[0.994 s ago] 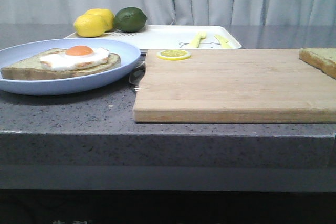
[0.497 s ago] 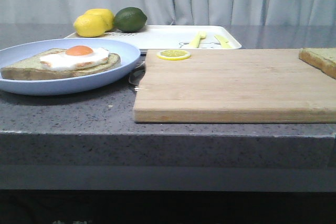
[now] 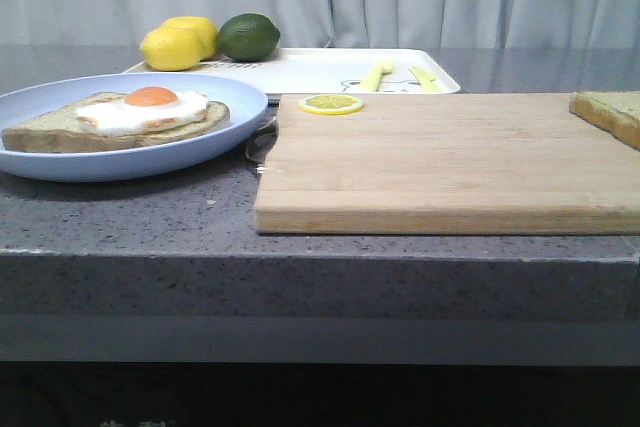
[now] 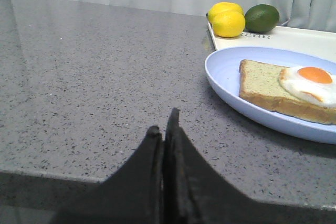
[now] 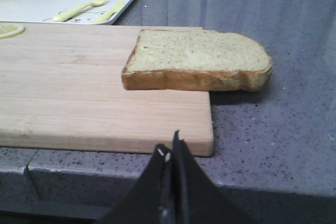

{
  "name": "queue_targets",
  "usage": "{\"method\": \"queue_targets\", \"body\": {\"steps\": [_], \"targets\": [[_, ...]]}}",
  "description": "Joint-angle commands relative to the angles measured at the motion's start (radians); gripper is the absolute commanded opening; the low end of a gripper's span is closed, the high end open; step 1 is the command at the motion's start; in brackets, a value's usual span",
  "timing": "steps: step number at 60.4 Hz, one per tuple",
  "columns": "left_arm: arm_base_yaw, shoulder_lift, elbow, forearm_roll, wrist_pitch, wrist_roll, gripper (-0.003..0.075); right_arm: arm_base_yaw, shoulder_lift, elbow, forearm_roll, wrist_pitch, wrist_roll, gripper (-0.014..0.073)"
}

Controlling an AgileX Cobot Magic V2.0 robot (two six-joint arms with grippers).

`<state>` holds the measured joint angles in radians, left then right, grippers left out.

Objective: Place bread and move sandwich to tray

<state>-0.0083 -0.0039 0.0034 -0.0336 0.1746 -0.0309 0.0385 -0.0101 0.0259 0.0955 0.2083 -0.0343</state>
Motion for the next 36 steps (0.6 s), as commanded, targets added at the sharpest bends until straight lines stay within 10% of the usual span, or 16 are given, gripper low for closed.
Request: {"method": "queue_targets", "body": {"steps": [1, 36], "targets": [[0.002, -0.022, 0.006, -0.007, -0.085, -0.007, -0.0019, -0.006, -0.017, -0.003, -0.008, -0.078, -0.004, -0.0078], [0.002, -0.022, 0.011, -0.030, -0.395, -0.007, -0.0019, -0.004, -0.017, -0.030, 0.007, -0.247, -0.004, -0.0078]]}}
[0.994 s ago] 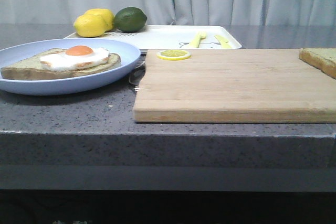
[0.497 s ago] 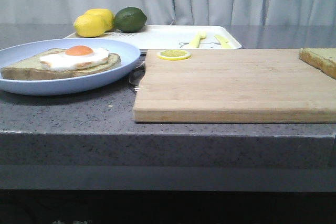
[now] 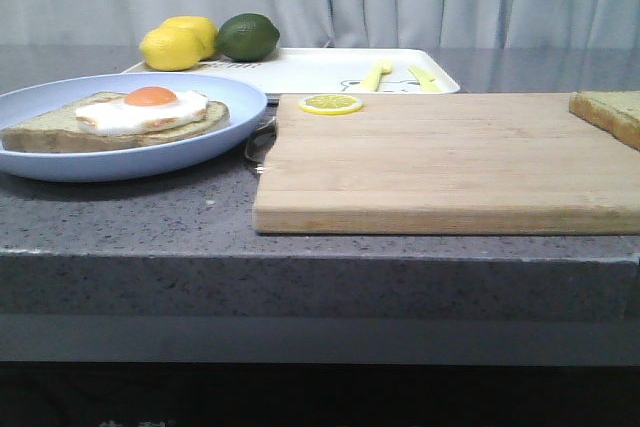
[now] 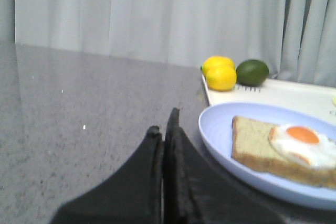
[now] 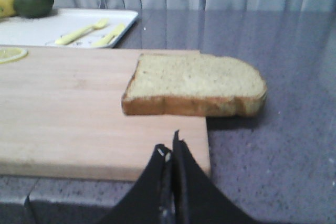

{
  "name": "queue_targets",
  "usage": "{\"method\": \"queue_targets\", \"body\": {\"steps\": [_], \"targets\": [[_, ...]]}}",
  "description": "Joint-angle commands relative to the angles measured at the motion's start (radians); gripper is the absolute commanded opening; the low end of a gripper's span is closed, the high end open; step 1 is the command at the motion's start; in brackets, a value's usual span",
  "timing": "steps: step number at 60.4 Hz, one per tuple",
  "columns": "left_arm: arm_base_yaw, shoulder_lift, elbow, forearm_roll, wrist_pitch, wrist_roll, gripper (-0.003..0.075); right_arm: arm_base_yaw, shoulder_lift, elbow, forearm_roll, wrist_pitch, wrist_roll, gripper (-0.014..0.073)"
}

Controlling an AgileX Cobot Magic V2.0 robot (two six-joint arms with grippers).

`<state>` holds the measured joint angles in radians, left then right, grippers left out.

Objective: Place bread and move sandwich to tray

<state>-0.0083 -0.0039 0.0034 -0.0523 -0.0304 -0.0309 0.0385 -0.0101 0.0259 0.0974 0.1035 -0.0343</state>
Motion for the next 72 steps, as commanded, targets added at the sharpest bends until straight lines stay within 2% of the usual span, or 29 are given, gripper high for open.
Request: {"method": "queue_targets", "body": {"steps": [1, 7, 10, 13, 19, 23, 28, 37, 47, 51, 54, 56, 60, 63, 66, 68, 72], "targets": [[0.002, -0.022, 0.011, -0.012, -0.214, -0.007, -0.0019, -0.004, -0.017, -0.044, 0.005, -0.144, -0.004, -0.0078], [0.002, -0.022, -0.009, -0.012, -0.367, -0.007, -0.0019, -0.004, -0.017, -0.127, 0.005, -0.137, -0.004, -0.0078], [0.002, -0.020, -0.039, -0.012, -0.366, -0.007, -0.0019, -0.004, -0.011, -0.186, 0.005, -0.114, -0.004, -0.0078], [0.002, -0.017, -0.097, -0.009, -0.313, -0.007, -0.0019, -0.004, 0.002, -0.250, 0.005, -0.077, -0.004, -0.0078], [0.002, 0.027, -0.230, 0.028, -0.120, -0.007, -0.0019, -0.004, 0.068, -0.385, 0.005, 0.031, -0.004, -0.0078], [0.002, 0.095, -0.331, 0.081, 0.004, -0.007, -0.0019, -0.004, 0.147, -0.486, 0.005, 0.137, -0.004, -0.0078], [0.002, 0.227, -0.440, 0.125, 0.097, -0.007, -0.0019, -0.004, 0.276, -0.611, 0.005, 0.254, -0.004, -0.0078], [0.002, 0.416, -0.533, 0.134, 0.078, -0.007, -0.0019, -0.004, 0.436, -0.710, 0.009, 0.276, -0.004, -0.0078], [0.002, 0.498, -0.540, 0.134, 0.040, -0.007, -0.0019, -0.004, 0.499, -0.718, 0.010, 0.275, -0.004, -0.0070], [0.002, 0.504, -0.540, 0.134, 0.050, -0.007, -0.0018, -0.004, 0.500, -0.718, 0.010, 0.278, -0.004, -0.0032], [0.002, 0.504, -0.536, 0.134, 0.050, -0.007, -0.0006, -0.004, 0.500, -0.718, 0.010, 0.278, -0.004, 0.0038], [0.002, 0.504, -0.536, 0.134, 0.053, -0.007, 0.0022, -0.004, 0.500, -0.718, 0.010, 0.278, -0.004, 0.0101], [0.002, 0.504, -0.535, 0.134, 0.058, -0.007, 0.0132, -0.004, 0.500, -0.718, 0.010, 0.282, -0.004, 0.0258], [0.002, 0.504, -0.533, 0.134, 0.060, -0.007, 0.0248, -0.004, 0.500, -0.717, 0.010, 0.289, -0.004, 0.0377], [0.002, 0.504, -0.533, 0.134, 0.061, -0.007, 0.0403, -0.004, 0.501, -0.712, 0.011, 0.291, -0.004, 0.0493], [0.002, 0.504, -0.533, 0.134, 0.066, -0.007, 0.0496, -0.004, 0.502, -0.706, 0.014, 0.290, -0.004, 0.0548], [0.002, 0.504, -0.533, 0.132, 0.066, -0.007, 0.0613, -0.004, 0.504, -0.693, 0.015, 0.290, -0.004, 0.0609]]}}
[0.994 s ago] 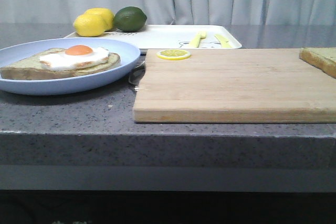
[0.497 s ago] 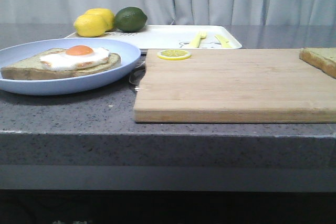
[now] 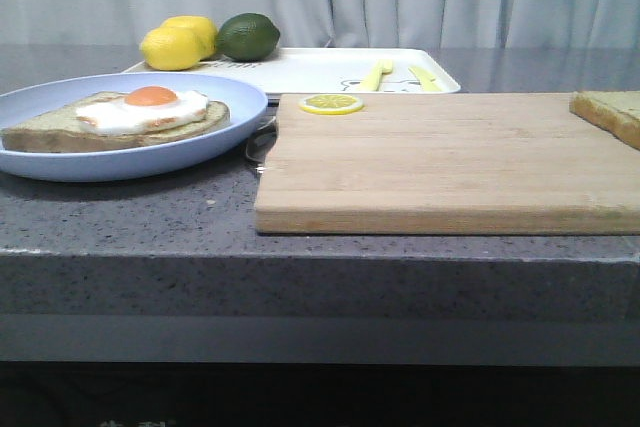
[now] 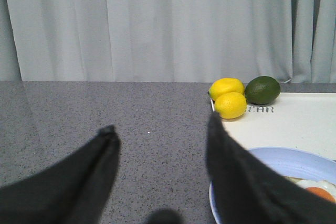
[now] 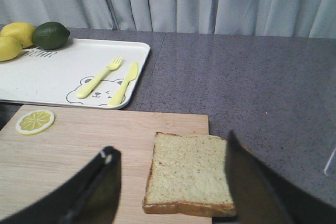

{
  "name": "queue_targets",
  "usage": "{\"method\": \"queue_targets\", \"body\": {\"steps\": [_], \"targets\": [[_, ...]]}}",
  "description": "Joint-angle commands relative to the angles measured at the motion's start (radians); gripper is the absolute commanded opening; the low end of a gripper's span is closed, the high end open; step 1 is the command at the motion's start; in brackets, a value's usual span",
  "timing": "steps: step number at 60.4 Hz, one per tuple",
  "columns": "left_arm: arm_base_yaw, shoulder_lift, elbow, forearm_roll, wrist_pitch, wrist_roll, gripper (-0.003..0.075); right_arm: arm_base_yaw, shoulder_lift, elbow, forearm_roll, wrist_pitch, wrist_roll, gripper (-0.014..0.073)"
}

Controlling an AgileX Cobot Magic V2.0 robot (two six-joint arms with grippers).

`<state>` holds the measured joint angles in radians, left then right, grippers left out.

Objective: Place bread and move sandwich to tray

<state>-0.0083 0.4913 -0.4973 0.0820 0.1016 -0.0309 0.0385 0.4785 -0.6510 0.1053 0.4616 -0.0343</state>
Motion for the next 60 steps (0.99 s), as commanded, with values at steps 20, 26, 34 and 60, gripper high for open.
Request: {"method": "queue_targets", "body": {"steps": [20, 26, 34, 60], "targets": [[0.002, 0.009, -0.033, -0.002, -0.063, -0.007, 0.0659, -0.004, 0.290, -0.210, -0.036, 0.182, -0.004, 0.0615], [0.002, 0.009, -0.033, -0.002, -0.063, -0.007, 0.0659, -0.005, 0.459, -0.351, -0.059, 0.330, 0.006, 0.0615], [0.002, 0.009, -0.033, -0.002, -0.063, -0.007, 0.0659, -0.053, 0.650, -0.512, -0.061, 0.438, 0.020, 0.0615], [0.002, 0.009, -0.033, -0.002, -0.063, -0.007, 0.0659, -0.361, 1.122, -0.860, 0.242, 0.760, -0.235, 0.0615]]}}
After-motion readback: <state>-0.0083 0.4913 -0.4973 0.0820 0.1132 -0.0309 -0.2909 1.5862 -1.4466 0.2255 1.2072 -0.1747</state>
